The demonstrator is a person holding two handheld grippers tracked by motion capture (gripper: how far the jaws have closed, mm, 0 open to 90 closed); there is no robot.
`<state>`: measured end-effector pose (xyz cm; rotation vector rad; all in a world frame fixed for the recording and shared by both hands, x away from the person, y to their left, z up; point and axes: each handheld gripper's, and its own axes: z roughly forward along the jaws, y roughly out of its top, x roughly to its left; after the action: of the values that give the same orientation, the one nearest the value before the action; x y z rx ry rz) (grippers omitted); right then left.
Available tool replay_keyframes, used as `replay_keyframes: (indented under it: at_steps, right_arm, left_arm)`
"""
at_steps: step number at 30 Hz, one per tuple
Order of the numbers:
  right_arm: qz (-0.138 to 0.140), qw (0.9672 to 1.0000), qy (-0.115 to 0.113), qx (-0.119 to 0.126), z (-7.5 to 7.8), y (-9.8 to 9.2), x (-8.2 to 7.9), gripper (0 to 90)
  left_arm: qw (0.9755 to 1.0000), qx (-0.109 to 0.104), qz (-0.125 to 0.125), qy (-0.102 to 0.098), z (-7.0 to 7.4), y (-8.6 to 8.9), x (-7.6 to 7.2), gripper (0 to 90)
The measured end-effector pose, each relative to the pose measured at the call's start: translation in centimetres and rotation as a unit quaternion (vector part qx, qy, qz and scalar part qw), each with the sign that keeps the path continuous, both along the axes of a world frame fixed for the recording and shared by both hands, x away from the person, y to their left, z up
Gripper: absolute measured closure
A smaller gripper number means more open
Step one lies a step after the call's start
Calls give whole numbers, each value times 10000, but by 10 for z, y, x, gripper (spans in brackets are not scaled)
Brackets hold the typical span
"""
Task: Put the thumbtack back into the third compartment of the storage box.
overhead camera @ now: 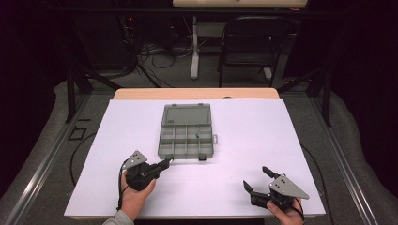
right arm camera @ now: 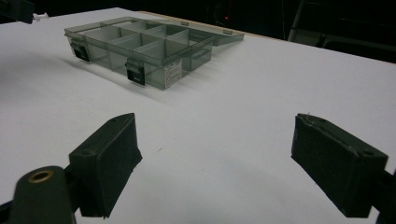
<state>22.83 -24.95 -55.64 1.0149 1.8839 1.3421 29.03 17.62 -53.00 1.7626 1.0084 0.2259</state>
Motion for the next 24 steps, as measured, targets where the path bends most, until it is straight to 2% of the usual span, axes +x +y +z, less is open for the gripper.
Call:
replay_keyframes:
  at_steps: [9, 24]
  right_arm:
    - [6, 10000, -11, -59, -1, 1, 0, 144]
    - [14, 10000, -23, -64, 0, 1, 0, 144]
  left_arm:
    - [9999, 30, 37, -136, 7, 2, 5, 900]
    - [9998, 89, -13, -191, 25, -12, 23, 900]
